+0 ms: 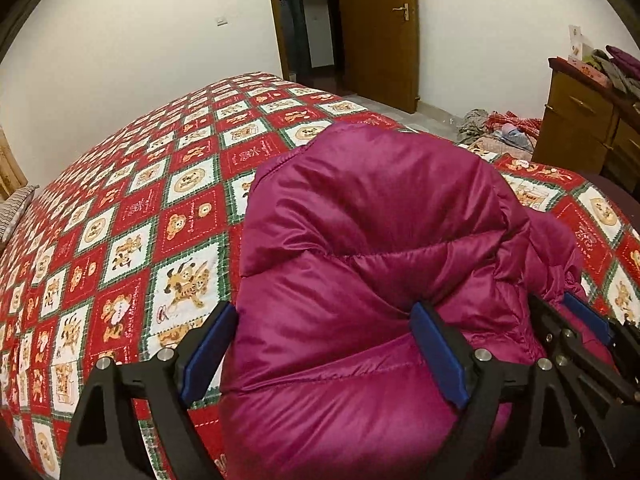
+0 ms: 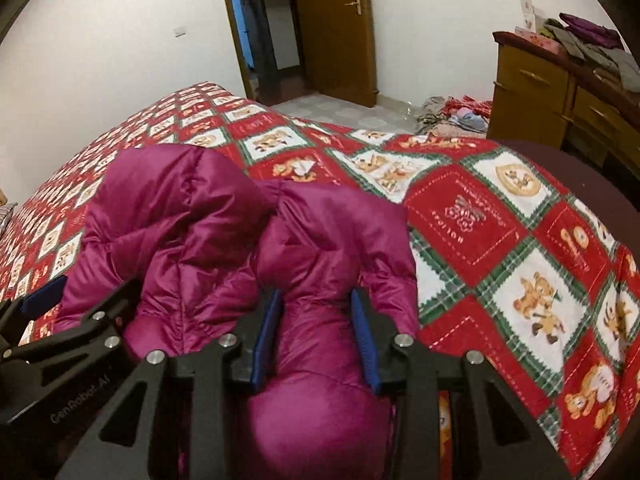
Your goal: Fold large clothes
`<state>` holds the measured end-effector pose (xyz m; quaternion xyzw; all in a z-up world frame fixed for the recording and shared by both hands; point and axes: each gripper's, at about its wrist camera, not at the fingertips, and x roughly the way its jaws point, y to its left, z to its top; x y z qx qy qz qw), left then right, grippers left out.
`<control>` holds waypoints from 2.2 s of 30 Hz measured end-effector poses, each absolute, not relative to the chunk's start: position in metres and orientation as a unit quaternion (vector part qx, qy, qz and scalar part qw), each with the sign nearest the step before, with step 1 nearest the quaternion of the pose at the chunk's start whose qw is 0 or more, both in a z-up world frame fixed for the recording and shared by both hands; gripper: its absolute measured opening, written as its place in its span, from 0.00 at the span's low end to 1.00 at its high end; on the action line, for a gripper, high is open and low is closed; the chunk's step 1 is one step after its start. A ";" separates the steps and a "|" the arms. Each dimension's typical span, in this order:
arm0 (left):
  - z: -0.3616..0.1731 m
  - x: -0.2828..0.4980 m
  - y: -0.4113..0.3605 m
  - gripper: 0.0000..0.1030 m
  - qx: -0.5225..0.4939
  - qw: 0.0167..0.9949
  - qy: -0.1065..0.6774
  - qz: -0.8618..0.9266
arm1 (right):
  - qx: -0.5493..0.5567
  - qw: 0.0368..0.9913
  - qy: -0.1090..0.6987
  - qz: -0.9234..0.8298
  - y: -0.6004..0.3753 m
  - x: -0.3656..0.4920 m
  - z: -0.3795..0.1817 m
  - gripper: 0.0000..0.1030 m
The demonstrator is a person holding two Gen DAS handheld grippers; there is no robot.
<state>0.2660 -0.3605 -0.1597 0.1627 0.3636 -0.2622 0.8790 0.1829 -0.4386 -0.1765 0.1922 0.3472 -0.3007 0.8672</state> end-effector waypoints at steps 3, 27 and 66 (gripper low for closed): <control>-0.165 0.270 -0.361 0.90 0.152 0.878 0.369 -0.265 | 0.215 0.869 0.335 -0.293 -0.443 0.181 -0.185 0.38; -0.126 0.153 -0.256 0.90 0.158 0.871 0.351 -0.306 | 0.223 0.876 0.303 -0.303 -0.360 0.057 -0.148 0.79; -0.046 0.024 -0.123 0.90 0.077 0.927 0.227 -0.288 | 0.143 0.920 0.214 -0.297 -0.237 -0.060 -0.071 0.96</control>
